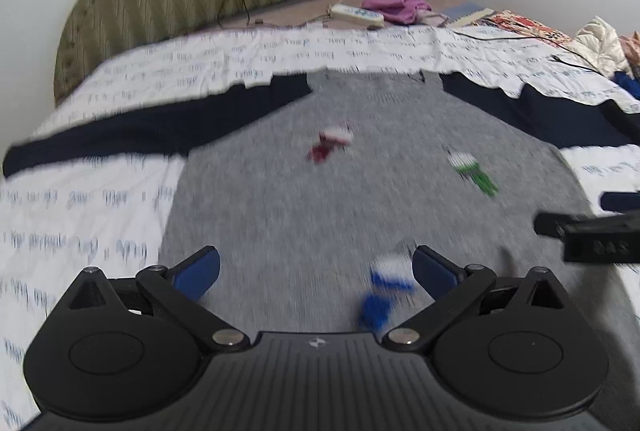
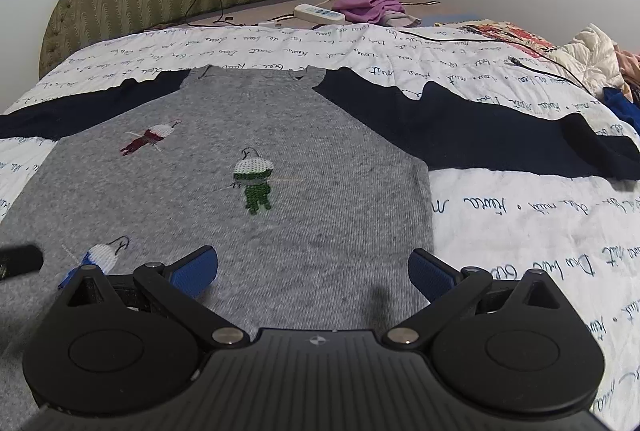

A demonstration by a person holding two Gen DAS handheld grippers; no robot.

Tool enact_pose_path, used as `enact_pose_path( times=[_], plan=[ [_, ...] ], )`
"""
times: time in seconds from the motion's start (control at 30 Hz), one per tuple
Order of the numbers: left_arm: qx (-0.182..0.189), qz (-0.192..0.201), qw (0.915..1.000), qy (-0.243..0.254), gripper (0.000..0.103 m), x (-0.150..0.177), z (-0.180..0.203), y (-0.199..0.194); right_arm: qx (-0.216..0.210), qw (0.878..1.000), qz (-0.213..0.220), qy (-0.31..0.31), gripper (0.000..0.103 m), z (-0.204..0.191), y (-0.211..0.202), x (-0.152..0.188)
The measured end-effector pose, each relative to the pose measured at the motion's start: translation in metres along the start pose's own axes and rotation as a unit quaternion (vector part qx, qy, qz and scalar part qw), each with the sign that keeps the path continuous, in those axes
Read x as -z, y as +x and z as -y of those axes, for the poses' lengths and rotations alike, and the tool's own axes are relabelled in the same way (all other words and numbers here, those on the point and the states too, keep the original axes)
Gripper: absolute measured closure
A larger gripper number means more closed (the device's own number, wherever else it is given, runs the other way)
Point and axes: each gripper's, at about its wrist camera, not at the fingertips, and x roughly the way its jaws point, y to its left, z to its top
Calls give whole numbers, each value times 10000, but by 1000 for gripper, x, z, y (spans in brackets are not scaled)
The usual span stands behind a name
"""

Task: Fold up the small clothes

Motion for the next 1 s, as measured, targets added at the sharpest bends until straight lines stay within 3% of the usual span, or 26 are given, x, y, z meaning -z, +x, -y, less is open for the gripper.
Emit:
enact_pose_path(
  times=[0.17,0.43,0.57,0.63,0.7,0.77,0.8,0.93,1.0],
  plan=[
    [-48,-38,10000,-1,0,-27,8,33,-11,10000,36,-15,0,10,16,-18],
    [291,-189,9994,6,0,-44,41,62,-158,9995,161,225,0,59,45,-53],
    [429,-298,9985,189,0,-38,58,70,-53,9952,775,604,5,125,45,-57],
    [476,-354,9980,220,0,-35,63,72,-123,9872,1237,1002,5,172,37,-52],
    [527,-403,9976,201,0,-33,64,75,-57,9796,1344,1490,5,224,30,-49],
    [563,-422,9974,174,0,-32,65,77,77,9645,1405,2236,7,279,23,-45],
    [567,-417,9974,160,0,-32,66,78,135,9501,1546,2707,9,307,17,-38],
    [626,-346,9972,231,0,-32,72,81,188,8725,2085,4415,19,394,0,4],
    [668,-336,9968,283,0,-31,76,82,282,8517,2177,4758,25,417,4,21]
  ],
)
